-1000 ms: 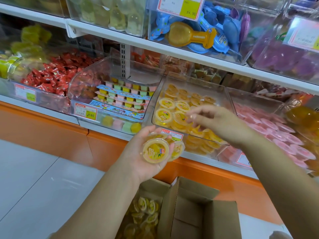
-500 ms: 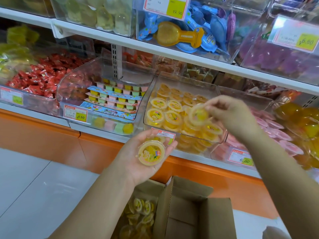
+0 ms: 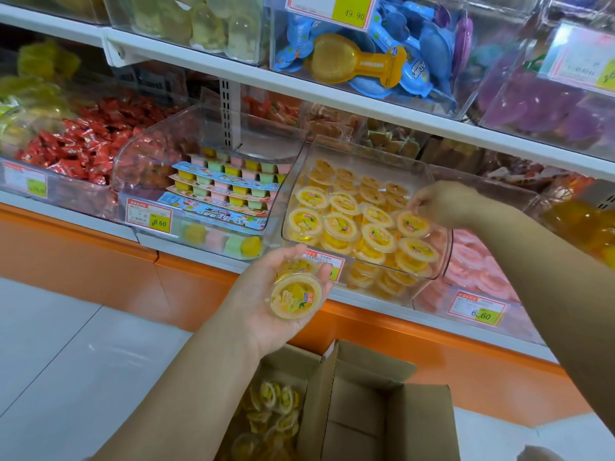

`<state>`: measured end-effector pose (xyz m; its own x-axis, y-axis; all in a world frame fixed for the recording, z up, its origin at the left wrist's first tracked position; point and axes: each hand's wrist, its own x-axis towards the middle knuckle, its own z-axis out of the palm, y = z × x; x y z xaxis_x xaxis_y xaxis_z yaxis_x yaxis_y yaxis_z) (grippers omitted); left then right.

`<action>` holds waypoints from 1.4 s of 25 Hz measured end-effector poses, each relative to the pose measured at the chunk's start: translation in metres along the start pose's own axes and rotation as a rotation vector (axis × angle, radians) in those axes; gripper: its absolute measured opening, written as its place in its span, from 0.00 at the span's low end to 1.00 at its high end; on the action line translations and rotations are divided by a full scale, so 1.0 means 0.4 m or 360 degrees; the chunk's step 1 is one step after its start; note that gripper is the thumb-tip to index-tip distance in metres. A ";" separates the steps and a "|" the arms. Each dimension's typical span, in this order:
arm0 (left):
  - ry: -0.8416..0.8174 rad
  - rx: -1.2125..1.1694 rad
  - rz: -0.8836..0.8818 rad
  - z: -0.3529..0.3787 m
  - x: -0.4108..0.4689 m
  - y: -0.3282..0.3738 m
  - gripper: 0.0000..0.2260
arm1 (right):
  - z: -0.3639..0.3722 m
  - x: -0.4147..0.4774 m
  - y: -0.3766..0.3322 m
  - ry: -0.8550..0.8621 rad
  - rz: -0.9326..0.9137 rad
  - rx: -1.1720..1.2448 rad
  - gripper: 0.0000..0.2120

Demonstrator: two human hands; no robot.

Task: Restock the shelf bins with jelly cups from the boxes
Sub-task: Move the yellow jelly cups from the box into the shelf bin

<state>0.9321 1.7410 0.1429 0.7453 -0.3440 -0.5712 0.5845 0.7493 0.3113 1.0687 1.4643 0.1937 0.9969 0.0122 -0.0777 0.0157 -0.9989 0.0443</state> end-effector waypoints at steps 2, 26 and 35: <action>-0.0006 0.0015 0.0004 -0.001 0.001 -0.001 0.19 | 0.012 0.001 0.005 -0.0008 0.0004 -0.0164 0.10; -0.0074 -0.0008 0.0047 -0.010 -0.010 0.011 0.09 | 0.060 -0.332 -0.363 0.0010 -0.0831 0.1460 0.04; 0.0209 0.0156 0.0293 -0.038 -0.012 0.059 0.11 | -0.060 0.071 -0.301 0.0459 0.0356 0.1182 0.13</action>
<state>0.9376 1.7692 0.1415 0.7976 -0.1255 -0.5900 0.4760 0.7318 0.4878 1.0968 1.5862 0.2103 0.9527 -0.2802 0.1180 -0.1395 -0.7477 -0.6492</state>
